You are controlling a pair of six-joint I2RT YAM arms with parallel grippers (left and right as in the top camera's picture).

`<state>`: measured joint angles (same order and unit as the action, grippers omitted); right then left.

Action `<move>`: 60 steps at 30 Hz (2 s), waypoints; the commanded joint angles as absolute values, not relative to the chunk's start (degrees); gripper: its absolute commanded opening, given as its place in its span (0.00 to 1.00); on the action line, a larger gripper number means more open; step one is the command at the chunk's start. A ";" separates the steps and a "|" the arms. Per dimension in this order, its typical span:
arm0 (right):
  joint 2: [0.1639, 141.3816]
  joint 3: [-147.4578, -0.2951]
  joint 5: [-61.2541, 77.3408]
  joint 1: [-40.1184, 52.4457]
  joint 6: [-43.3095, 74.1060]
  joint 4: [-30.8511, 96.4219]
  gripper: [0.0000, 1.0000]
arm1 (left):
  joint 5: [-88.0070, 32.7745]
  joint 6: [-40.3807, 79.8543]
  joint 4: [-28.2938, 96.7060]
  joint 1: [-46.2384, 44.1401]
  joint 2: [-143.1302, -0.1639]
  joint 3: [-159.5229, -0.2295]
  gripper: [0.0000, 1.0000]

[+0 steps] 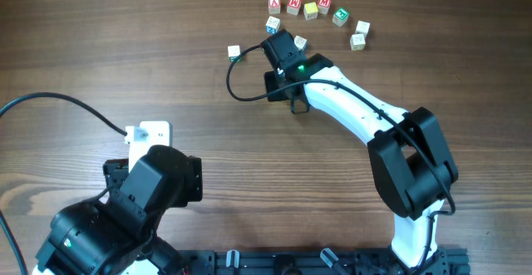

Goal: Form a tower
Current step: 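Carry the red-faced block over the stack and lower it on top, then open the right gripper and lift away from the stack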

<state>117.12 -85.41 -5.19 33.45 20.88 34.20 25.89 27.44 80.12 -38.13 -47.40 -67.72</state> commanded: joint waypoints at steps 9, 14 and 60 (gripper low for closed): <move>118.19 -84.99 -5.74 33.36 20.99 34.09 0.54 | 26.02 26.98 80.01 -38.02 -47.27 -67.81 1.00; 118.19 -85.17 -5.26 33.36 20.97 34.11 0.73 | 26.02 26.98 80.01 -38.02 -47.27 -67.81 1.00; 116.11 -117.80 26.72 22.44 -55.44 63.20 0.99 | 26.02 26.98 80.01 -38.02 -47.27 -67.81 1.00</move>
